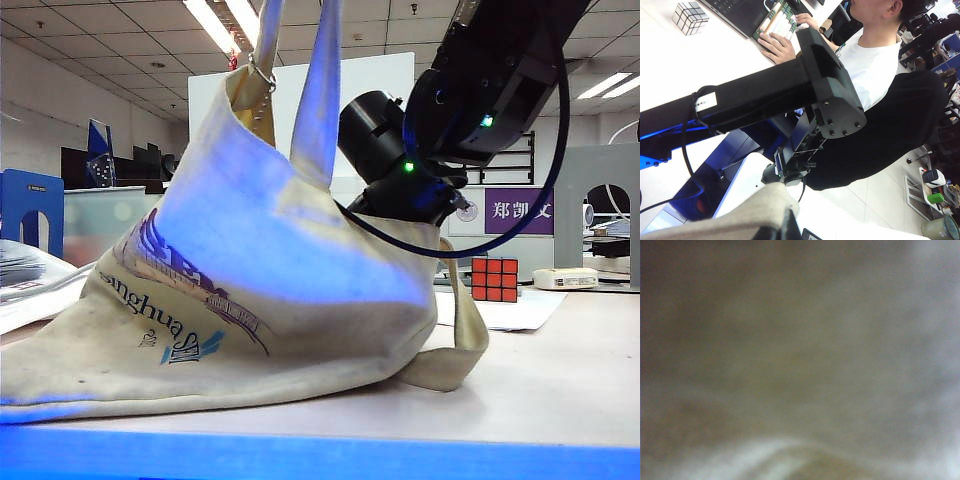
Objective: Take the glasses case out of the canvas bag and put it on the table.
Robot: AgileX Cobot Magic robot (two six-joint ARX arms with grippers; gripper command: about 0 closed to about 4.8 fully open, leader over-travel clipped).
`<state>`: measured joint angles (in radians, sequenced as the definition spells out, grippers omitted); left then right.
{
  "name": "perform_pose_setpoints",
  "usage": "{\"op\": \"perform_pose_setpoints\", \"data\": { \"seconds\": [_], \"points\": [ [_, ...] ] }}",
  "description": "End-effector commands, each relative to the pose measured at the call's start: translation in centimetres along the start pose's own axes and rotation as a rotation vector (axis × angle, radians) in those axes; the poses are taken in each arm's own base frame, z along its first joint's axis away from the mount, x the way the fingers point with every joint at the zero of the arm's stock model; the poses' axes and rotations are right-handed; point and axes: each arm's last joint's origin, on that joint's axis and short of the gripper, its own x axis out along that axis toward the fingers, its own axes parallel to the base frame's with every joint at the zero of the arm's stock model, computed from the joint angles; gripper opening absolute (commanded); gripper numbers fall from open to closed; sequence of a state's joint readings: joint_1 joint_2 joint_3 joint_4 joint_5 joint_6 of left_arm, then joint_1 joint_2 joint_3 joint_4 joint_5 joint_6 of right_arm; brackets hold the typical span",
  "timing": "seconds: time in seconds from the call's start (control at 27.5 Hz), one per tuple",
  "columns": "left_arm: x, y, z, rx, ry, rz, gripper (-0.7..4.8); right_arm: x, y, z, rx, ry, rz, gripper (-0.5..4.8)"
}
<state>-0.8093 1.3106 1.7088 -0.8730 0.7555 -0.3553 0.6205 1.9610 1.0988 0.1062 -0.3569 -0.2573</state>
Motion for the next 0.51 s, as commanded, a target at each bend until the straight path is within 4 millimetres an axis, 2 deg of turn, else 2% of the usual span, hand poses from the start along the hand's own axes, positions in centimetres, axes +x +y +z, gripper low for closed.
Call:
{"op": "perform_pose_setpoints", "data": {
  "seconds": [0.04,0.15,0.18,0.25,0.29,0.44,0.51],
  "points": [
    [-0.4,-0.6,0.1,0.044,-0.015,-0.036,-0.06,-0.2,0.3,0.3,0.022,0.008,0.011,3.23],
    [-0.5,0.0,-0.1,0.071,-0.016,0.080,-0.06,-2.4,0.7,1.8,0.012,-0.015,0.001,3.23],
    [-0.9,0.5,0.2,0.074,-0.053,0.149,-0.06,-4.1,0.9,2.9,0.005,-0.038,-0.008,3.23],
    [-1.3,1.2,0.6,0.080,-0.108,0.271,-0.06,-5.6,1.3,3.5,0.006,-0.034,-0.010,3.23],
    [-2.1,2.1,0.9,0.096,-0.153,0.408,-0.06,-6.5,1.6,3.4,0.011,0.012,-0.016,3.24],
    [-4.0,4.0,1.5,0.073,-0.227,0.548,-0.06,-7.9,2.2,2.3,0.039,0.164,-0.007,3.24],
    [-4.8,4.7,1.7,0.090,-0.247,0.622,-0.06,-8.3,2.3,2.3,0.043,0.176,-0.008,3.22]
  ]
}}
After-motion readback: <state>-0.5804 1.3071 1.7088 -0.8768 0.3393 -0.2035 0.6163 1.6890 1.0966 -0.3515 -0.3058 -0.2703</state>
